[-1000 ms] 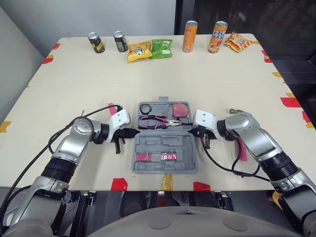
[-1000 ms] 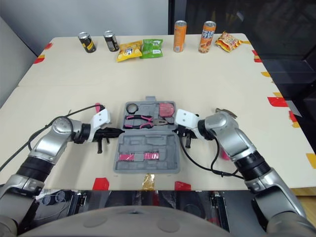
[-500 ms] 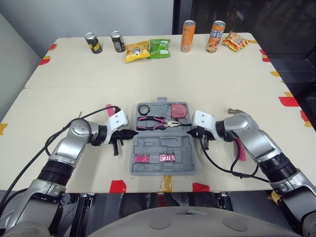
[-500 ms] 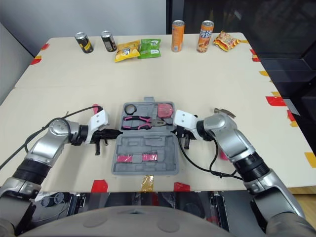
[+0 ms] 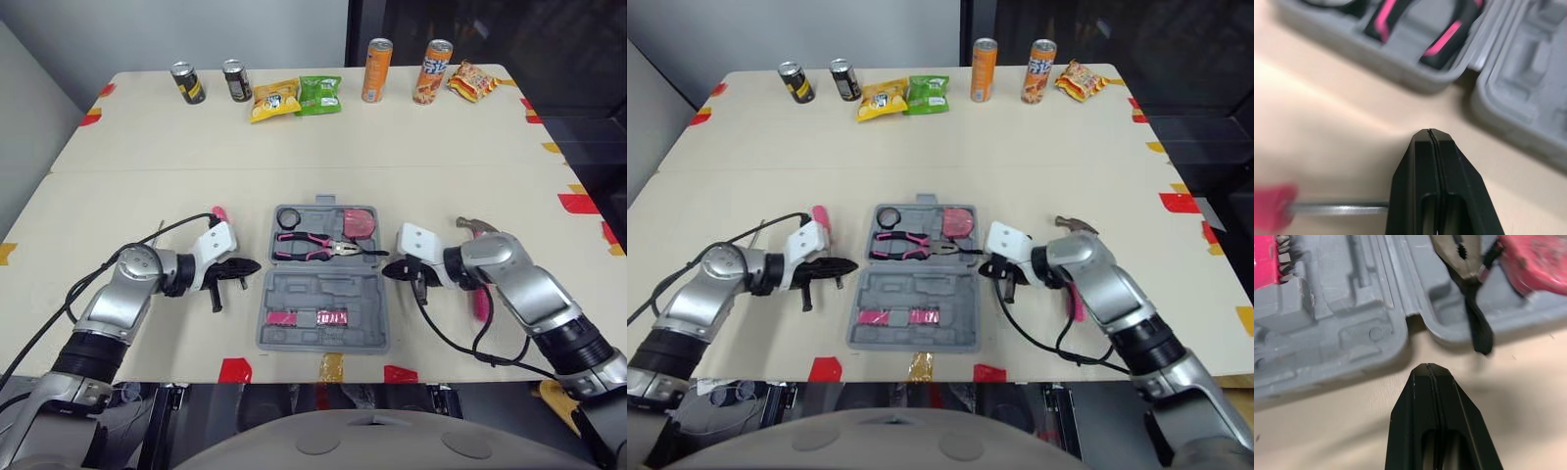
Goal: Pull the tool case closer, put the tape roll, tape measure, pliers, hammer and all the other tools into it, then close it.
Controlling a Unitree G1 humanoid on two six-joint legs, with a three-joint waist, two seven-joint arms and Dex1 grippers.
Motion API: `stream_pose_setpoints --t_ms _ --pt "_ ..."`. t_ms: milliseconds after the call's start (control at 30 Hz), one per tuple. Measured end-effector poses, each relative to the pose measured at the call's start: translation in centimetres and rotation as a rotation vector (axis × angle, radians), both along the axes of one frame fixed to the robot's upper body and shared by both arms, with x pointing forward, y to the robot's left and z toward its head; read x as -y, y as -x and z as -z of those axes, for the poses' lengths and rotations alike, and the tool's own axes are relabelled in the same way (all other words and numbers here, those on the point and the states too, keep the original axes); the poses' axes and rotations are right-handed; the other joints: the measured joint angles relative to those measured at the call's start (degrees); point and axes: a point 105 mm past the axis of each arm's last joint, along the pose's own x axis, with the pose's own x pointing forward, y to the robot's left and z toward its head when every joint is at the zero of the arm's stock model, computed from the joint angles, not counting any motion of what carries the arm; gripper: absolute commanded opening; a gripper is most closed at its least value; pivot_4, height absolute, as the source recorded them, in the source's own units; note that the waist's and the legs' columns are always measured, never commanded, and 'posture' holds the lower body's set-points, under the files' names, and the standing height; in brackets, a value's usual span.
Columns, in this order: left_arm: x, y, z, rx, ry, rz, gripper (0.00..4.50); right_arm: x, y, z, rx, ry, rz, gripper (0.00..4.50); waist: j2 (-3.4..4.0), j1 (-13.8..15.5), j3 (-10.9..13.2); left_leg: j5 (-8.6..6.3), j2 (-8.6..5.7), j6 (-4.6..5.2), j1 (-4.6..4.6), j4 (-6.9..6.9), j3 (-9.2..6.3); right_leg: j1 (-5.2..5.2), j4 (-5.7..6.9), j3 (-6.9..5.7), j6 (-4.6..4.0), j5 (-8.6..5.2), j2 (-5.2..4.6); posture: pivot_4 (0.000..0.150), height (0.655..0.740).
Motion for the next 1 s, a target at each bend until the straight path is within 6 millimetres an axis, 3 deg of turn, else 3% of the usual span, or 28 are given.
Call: stream_pose_setpoints --t_ms 133,267,367,433,600,733,867,1000 --pt "-1.4 0.6 -0.7 0.014 0.101 -0.091 0.03 1.2 0.3 -1.6 0.03 -0.087 0.045 0.0 -0.03 0.51 0.06 0.0 0.0 -0.01 -0.06 0.0 0.0 -0.04 -0.03 0.0 0.01 -0.01 0.0 0.15 0.74" --pt "-1.7 1.6 -3.7 0.117 0.362 -0.169 0.03 1.5 1.1 -3.9 0.102 -0.314 0.088 0.0 -0.05 1.06 0.06 -0.01 0.03 -0.01 -0.64 0.26 -0.02 -0.47 0.01 -0.03 0.05 0.02 -0.01 0.15 0.74" --pt "-2.1 2.4 -4.8 0.155 0.456 -0.197 0.69 1.9 1.1 -5.2 0.159 -0.432 0.136 0.67 -0.06 1.11 0.05 -0.01 0.05 0.01 -0.74 0.48 -0.02 -0.57 0.13 -0.03 0.12 0.07 -0.02 0.15 0.74" --pt "-2.6 3.5 -5.1 0.176 0.518 -0.239 1.37 3.1 2.1 -5.3 0.201 -0.479 0.182 1.34 -0.11 1.32 0.02 -0.02 0.05 0.0 -0.74 0.49 -0.02 -0.55 0.07 -0.02 0.13 0.07 -0.03 0.15 0.74" --pt "-4.9 6.0 -4.0 0.182 0.578 -0.391 3.15 5.8 5.5 -4.1 0.23 -0.523 0.309 3.04 -0.18 1.7 0.08 -0.03 0.05 0.01 -0.74 0.45 -0.03 -0.54 -0.02 -0.04 0.24 0.1 -0.03 0.15 0.74" --pt "-8.6 8.6 -2.3 0.199 0.577 -0.574 4.5 8.9 8.9 -3.0 0.255 -0.518 0.499 4.43 -0.29 1.76 0.12 -0.08 0.05 -0.07 -0.69 0.36 -0.04 -0.5 -0.09 -0.04 0.38 0.02 -0.02 0.15 0.74" --pt "-12.2 10.8 -0.7 0.199 0.548 -0.748 4.5 11.4 11.6 -2.2 0.283 -0.491 0.651 4.47 -0.39 1.54 0.12 -0.29 0.04 -0.38 -0.65 0.32 -0.06 -0.41 -0.26 -0.02 0.52 -0.01 -0.03 0.15 0.74" --pt "-14.1 13.0 0.7 0.168 0.515 -0.857 4.5 14.6 14.7 -0.3 0.253 -0.425 0.794 4.47 -0.45 1.64 0.07 -0.36 0.01 -0.5 -0.65 0.28 -0.06 -0.3 -0.49 -0.01 0.58 -0.04 -0.07 0.15 0.74"
